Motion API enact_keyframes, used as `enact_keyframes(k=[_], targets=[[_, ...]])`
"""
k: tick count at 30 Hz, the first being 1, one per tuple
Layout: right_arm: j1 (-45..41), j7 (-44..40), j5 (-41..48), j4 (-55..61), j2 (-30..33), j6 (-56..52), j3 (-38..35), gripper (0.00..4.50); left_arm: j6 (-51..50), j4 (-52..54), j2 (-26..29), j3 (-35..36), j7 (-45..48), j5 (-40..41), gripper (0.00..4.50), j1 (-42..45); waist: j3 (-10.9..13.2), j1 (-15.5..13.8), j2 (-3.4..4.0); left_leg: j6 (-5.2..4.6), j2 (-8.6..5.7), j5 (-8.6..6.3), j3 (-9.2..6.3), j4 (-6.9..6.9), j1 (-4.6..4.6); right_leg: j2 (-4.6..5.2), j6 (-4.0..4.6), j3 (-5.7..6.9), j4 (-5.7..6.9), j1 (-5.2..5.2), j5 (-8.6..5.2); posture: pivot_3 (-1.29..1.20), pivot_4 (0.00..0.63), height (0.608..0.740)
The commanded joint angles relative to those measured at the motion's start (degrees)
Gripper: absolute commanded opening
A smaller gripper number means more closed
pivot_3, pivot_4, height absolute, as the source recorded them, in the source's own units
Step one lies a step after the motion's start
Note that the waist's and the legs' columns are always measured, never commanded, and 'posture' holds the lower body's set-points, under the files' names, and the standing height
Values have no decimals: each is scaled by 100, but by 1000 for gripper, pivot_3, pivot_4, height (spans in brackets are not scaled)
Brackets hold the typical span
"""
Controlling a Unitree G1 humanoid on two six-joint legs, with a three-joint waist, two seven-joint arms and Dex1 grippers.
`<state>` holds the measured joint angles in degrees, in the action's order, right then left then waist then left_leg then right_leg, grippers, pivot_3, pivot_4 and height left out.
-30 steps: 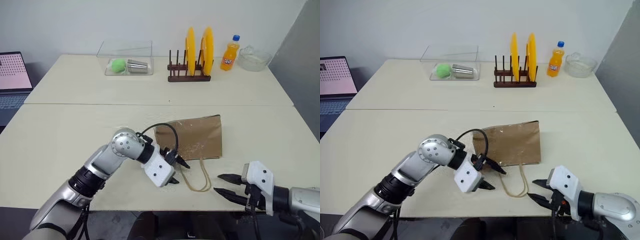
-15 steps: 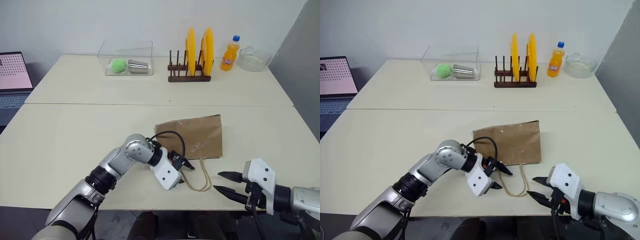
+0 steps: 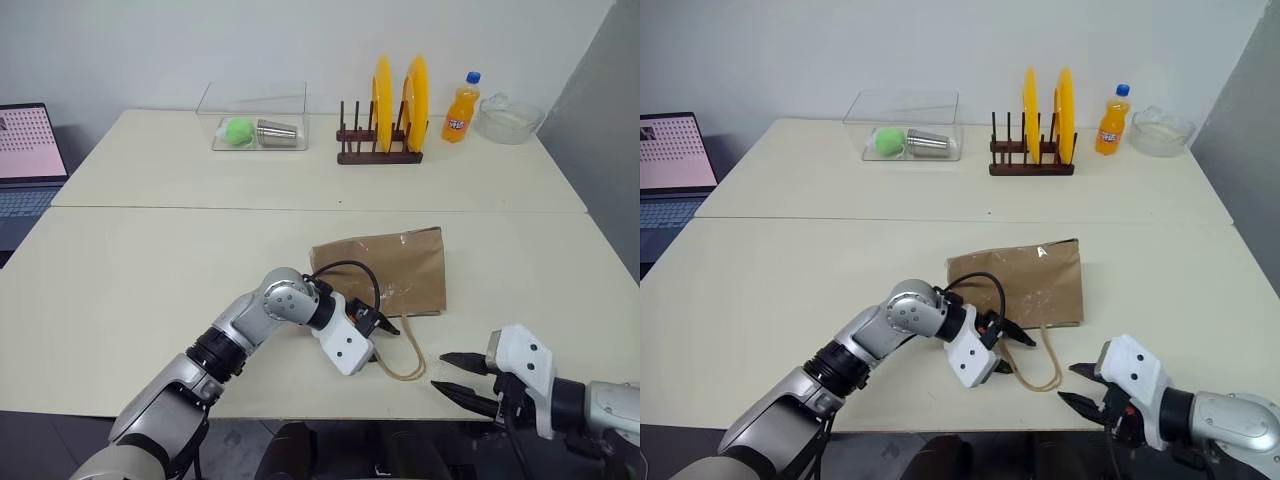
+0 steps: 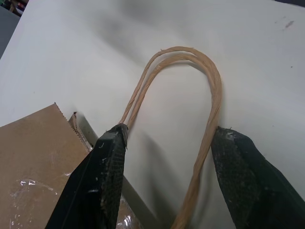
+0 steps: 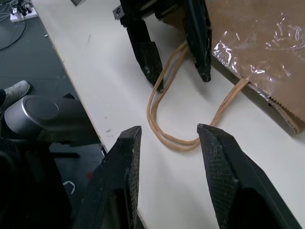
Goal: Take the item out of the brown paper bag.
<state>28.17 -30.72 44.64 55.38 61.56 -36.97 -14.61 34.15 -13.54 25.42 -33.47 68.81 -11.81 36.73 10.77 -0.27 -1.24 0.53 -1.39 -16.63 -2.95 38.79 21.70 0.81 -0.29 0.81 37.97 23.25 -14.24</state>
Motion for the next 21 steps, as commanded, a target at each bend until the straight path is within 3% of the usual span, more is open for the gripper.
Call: enact_keyframes(k=[1,9,21], targets=[[76,49,169,462,93,159,-178,1928,-18,68,38,28,67,177,2828,104,0,0,0,0,0,0,0,0,0,0,0,0,0,0,0,0,150,740],[361,-1,89,462,275,411,-170,1928,-251,235,80,16,449,603,2828,79,0,1,0,0,0,0,2,2,0,0,-1,-1,0,0,1,0,150,740],[472,150,189,462,420,520,-225,1928,87,-217,-176,56,-27,231,2828,235,-1,-8,-1,0,0,0,1,3,0,0,-1,-1,1,0,1,0,150,740]])
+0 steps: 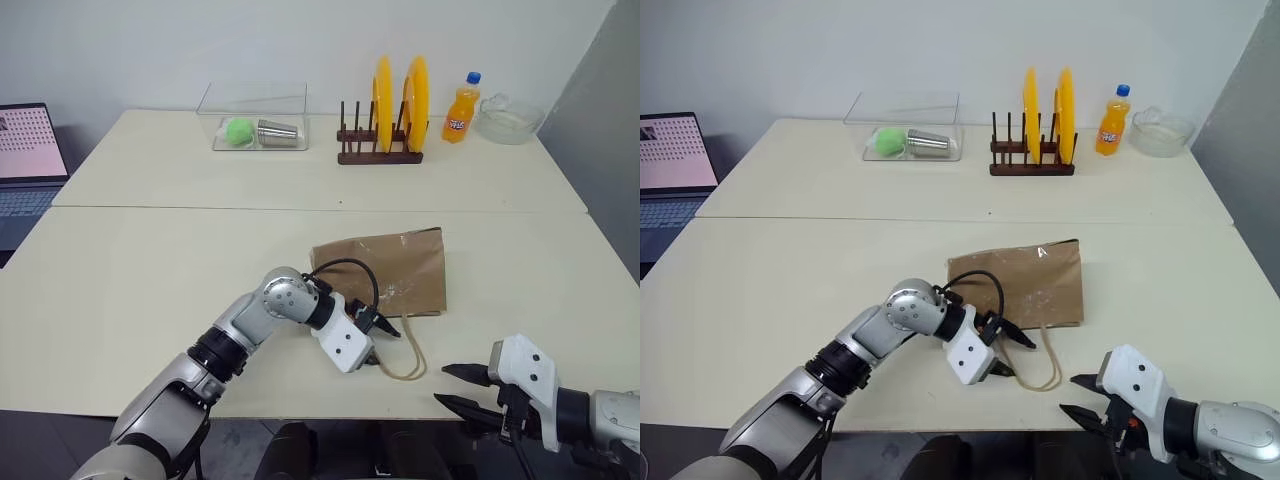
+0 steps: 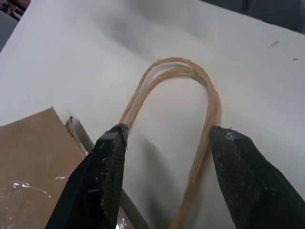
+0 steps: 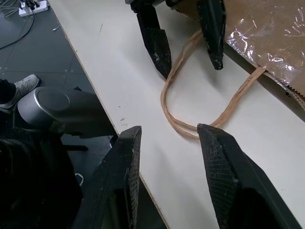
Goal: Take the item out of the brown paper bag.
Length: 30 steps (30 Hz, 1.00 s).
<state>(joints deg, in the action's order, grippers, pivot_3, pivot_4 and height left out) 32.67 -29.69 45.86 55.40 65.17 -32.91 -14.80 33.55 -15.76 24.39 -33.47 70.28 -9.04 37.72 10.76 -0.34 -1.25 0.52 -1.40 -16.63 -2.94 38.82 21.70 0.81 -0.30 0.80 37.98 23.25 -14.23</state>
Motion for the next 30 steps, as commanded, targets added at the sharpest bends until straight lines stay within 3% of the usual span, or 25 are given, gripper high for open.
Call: enact_keyframes(k=[1,7,10,17,24,30], targets=[[28,52,68,460,62,113,-214,1928,189,-32,-94,57,-227,-67,2828,155,0,0,0,0,0,0,1,0,0,0,0,0,0,0,0,0,150,740],[37,49,48,460,61,117,-219,1928,324,-113,-108,-11,-278,-112,2828,176,0,-2,0,0,0,0,1,0,0,0,0,-1,0,0,0,0,150,740],[2,58,46,460,58,114,-202,1980,391,-82,-55,-72,-169,-74,2238,109,0,-2,0,0,0,0,1,0,-1,0,0,-1,1,0,0,0,150,740],[-48,47,-139,460,90,109,-161,1980,271,47,-75,-2,-78,144,40,52,0,-3,0,0,0,0,2,0,-1,0,0,-2,1,0,0,0,150,740],[-447,-15,-1152,460,185,176,671,1980,-945,613,-176,456,-161,943,11,5,-1,-3,0,0,0,0,0,2,0,0,0,0,1,0,0,0,150,740],[-1491,-51,-2012,257,-93,73,1654,1980,-1655,927,-211,735,-289,1118,11,12,-1,12,0,0,0,0,0,4,-1,-1,0,-1,1,0,0,0,150,740]])
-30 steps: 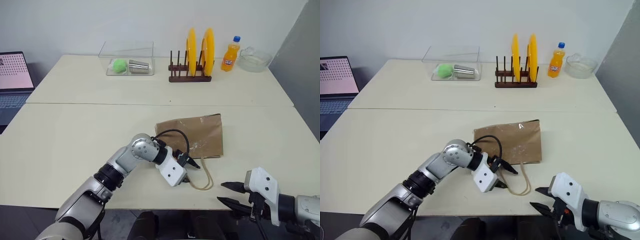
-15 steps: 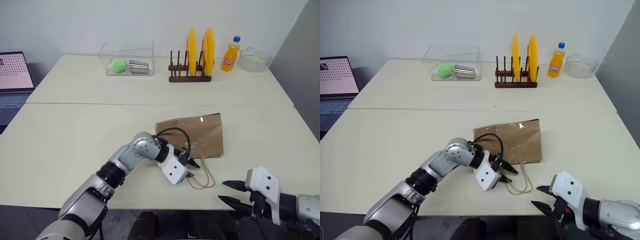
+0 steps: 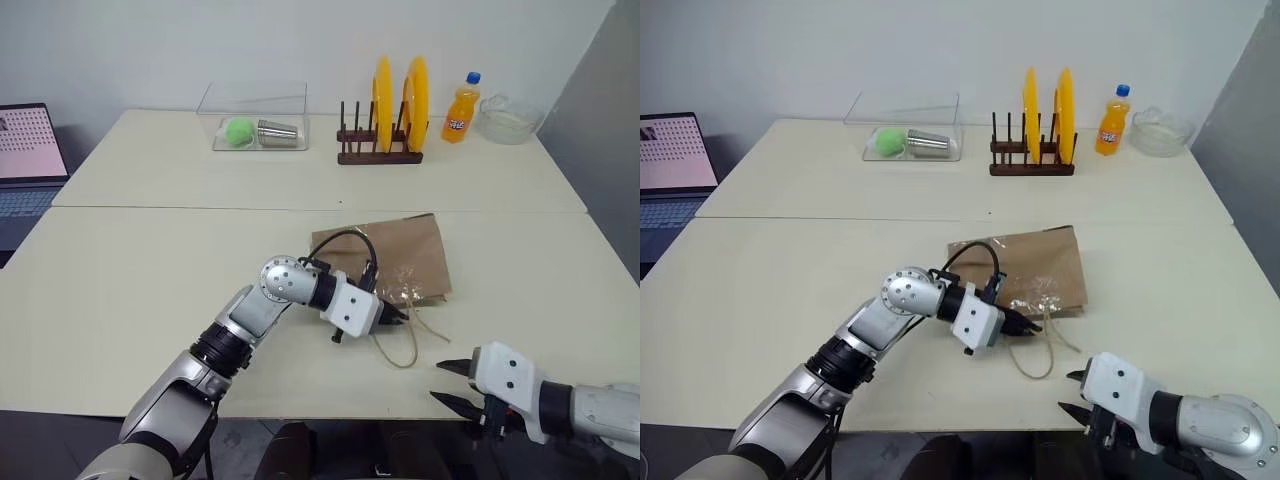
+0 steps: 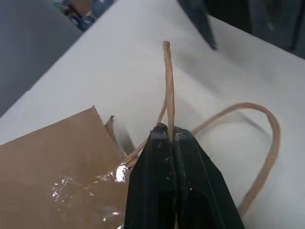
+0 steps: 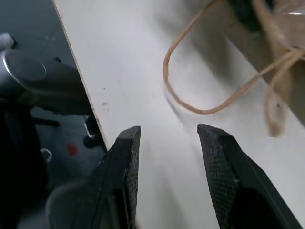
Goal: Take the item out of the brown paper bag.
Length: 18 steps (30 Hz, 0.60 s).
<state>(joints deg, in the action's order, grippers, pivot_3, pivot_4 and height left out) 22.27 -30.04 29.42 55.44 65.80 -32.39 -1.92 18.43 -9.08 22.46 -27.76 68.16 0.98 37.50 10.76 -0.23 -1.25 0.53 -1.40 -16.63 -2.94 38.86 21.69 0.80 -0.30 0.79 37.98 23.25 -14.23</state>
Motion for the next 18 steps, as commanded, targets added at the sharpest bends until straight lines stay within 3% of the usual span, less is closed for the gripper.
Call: enact_keyframes(k=[1,10,18], targets=[[-698,-5,-531,182,-234,12,574,1980,-154,273,-3,172,-88,96,11,13,-1,17,-2,0,0,0,-1,0,0,0,0,0,0,0,0,0,150,740],[-2268,-385,-1949,-577,-811,-186,2330,1980,-402,444,3,248,-162,71,11,-80,-3,20,0,1,0,0,-2,0,0,-2,1,-2,0,1,0,0,150,740],[-2319,-590,-2180,-710,-1160,-316,2326,1980,-421,436,72,295,-198,77,11,-57,-3,17,1,1,0,0,-4,1,-1,-1,1,-2,4,2,1,0,150,740]])
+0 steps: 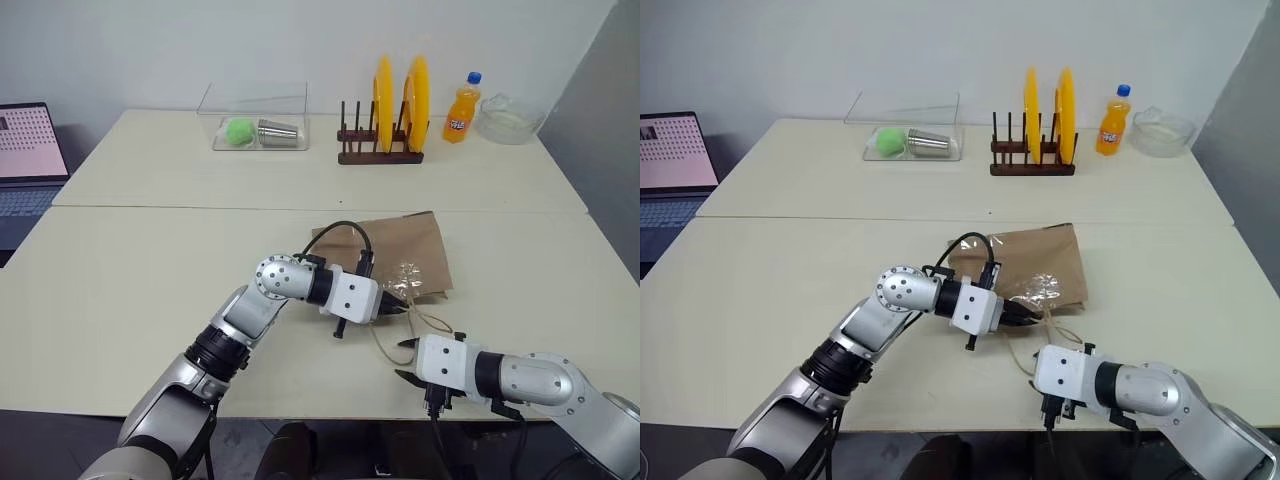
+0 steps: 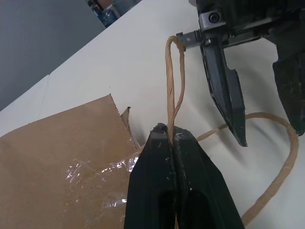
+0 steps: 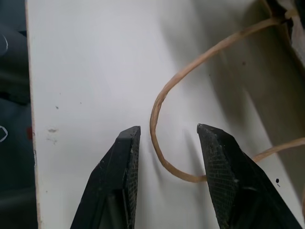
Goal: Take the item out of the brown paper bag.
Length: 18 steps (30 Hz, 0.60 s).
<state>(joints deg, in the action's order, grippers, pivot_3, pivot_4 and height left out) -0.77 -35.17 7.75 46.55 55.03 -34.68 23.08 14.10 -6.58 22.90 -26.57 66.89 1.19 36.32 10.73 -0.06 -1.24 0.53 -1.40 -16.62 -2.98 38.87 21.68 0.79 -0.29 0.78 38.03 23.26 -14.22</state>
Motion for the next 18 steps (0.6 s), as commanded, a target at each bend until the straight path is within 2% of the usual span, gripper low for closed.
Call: enact_keyframes(k=[1,5,11,18], targets=[[0,-68,-42,187,-120,-139,-153,1980,12,189,34,182,-73,60,11,58,0,2,0,0,0,0,0,0,0,0,0,0,1,0,0,0,150,740],[-20,-39,-169,137,-288,-281,-43,1980,-10,206,51,210,-83,89,11,56,0,2,0,0,0,0,0,0,0,0,0,0,1,0,0,0,150,740],[-104,-38,-357,-63,-551,-470,22,20,-163,215,136,367,-58,208,0,95,0,3,1,0,0,0,0,0,-1,0,0,0,2,0,0,0,150,740],[-123,-86,-463,-111,-796,-614,156,20,-1142,453,280,835,-170,584,0,163,-1,8,1,0,0,0,-1,0,-1,0,1,1,2,1,0,0,150,740]])
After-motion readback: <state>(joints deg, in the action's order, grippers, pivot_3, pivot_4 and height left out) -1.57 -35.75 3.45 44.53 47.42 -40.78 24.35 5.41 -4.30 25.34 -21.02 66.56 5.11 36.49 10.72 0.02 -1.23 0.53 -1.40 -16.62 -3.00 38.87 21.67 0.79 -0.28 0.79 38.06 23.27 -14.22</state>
